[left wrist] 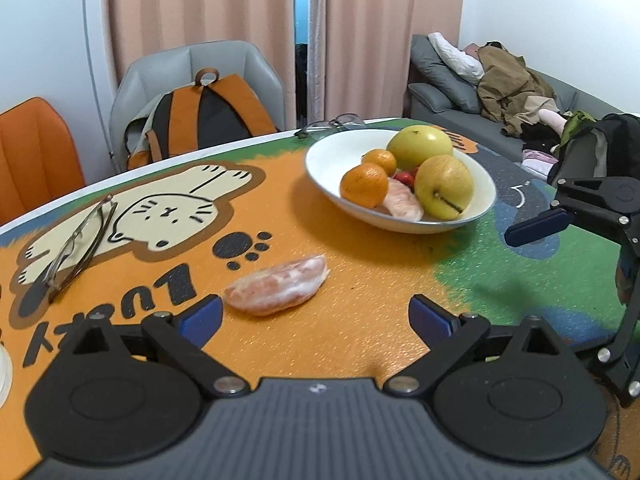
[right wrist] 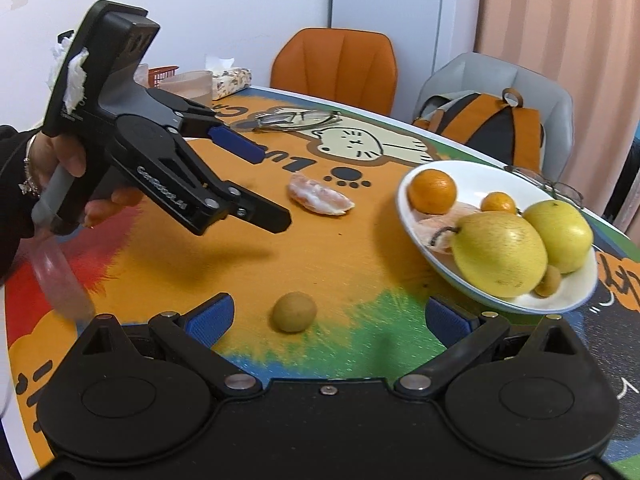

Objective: Organize fruits
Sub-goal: 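Grasp the last longan with the right gripper while the left gripper grasps the pink pomelo segment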

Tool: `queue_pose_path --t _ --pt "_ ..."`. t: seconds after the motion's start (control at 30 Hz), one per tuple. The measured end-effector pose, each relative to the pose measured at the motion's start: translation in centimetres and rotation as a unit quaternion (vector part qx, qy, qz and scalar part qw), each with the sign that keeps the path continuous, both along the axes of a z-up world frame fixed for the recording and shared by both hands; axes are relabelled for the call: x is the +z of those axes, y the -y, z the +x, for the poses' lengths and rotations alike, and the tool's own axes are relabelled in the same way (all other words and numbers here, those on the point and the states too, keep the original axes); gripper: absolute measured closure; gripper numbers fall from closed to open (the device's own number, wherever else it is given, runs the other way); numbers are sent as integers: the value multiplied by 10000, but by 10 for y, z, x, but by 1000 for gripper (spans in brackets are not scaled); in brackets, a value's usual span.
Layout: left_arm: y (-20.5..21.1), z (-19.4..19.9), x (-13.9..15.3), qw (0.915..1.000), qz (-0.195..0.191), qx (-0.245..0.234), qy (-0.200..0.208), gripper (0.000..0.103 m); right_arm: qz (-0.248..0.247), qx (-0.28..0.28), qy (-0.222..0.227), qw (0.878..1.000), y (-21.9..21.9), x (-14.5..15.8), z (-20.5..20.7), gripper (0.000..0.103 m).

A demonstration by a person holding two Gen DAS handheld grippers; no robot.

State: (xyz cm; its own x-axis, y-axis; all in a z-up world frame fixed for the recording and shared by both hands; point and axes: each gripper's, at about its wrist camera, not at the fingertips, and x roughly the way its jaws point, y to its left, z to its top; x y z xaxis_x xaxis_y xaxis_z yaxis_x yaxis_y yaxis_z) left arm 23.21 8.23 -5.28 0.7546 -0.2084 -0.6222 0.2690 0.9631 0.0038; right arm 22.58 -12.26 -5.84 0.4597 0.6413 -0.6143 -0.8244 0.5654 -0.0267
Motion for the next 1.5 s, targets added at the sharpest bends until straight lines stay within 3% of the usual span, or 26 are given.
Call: queue_pose_path --t 0.33,0.47,0.6,0.87,1.5 --pt "-7 7 -13 9999 -8 111 -94 5 -123 82 -108 9998 -18 -16 -1 32" --pt "-9 12 -16 9998 -26 191 -93 5 -99 71 -106 9999 -19 -20 0 50" --pt "-11 18 -18 9996 -77 248 -136 5 -20 115 -59 9999 -18 -20 -2 77" --pt "-12 31 -25 9987 -277 323 -282 5 -16 111 -46 9999 -18 -20 -4 77" --pt "0 47 -33 9986 15 513 -130 0 -15 133 -84 9999 -19 -20 -3 77"
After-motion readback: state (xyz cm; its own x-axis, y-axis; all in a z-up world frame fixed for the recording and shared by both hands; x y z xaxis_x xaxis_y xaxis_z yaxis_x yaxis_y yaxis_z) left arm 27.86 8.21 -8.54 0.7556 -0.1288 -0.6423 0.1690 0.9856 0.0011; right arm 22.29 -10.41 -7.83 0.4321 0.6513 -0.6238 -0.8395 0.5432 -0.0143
